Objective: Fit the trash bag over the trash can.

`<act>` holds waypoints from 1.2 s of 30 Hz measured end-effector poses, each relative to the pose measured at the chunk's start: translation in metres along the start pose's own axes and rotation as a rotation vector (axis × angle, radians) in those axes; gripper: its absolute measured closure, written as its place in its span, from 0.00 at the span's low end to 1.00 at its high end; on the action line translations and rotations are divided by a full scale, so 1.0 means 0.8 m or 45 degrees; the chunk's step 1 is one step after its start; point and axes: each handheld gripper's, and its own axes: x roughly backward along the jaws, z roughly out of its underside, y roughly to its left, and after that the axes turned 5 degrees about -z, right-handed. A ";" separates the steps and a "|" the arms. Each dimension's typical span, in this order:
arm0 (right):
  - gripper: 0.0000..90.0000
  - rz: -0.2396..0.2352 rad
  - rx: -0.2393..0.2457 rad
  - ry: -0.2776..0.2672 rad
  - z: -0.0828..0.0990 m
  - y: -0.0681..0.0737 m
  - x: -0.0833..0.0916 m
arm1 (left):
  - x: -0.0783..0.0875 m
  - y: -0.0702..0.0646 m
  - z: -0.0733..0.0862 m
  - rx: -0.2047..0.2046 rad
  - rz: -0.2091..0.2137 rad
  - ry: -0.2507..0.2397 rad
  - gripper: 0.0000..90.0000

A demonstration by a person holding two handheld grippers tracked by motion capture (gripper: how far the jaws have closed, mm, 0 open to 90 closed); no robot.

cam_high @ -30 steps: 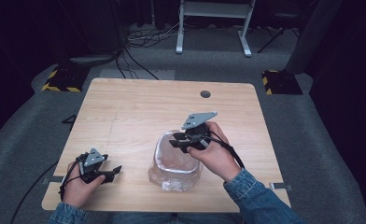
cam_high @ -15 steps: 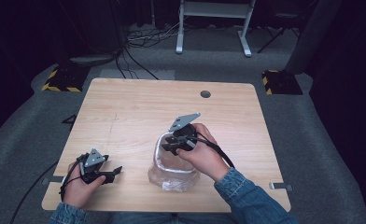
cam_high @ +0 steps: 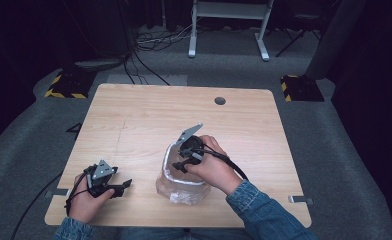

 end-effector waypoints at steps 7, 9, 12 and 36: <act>0.57 -0.031 0.005 -0.077 0.001 0.002 0.016 | 0.000 0.000 0.000 0.006 0.006 -0.004 0.29; 0.59 -0.030 0.018 -0.110 0.001 0.003 0.027 | 0.000 -0.001 0.000 0.005 0.006 -0.004 0.29; 0.65 -0.010 0.019 -0.141 0.005 0.003 0.044 | 0.000 -0.001 0.000 0.005 0.003 -0.005 0.29; 0.65 0.025 0.058 -0.063 0.031 -0.006 0.063 | 0.002 -0.001 0.002 0.008 -0.004 -0.010 0.29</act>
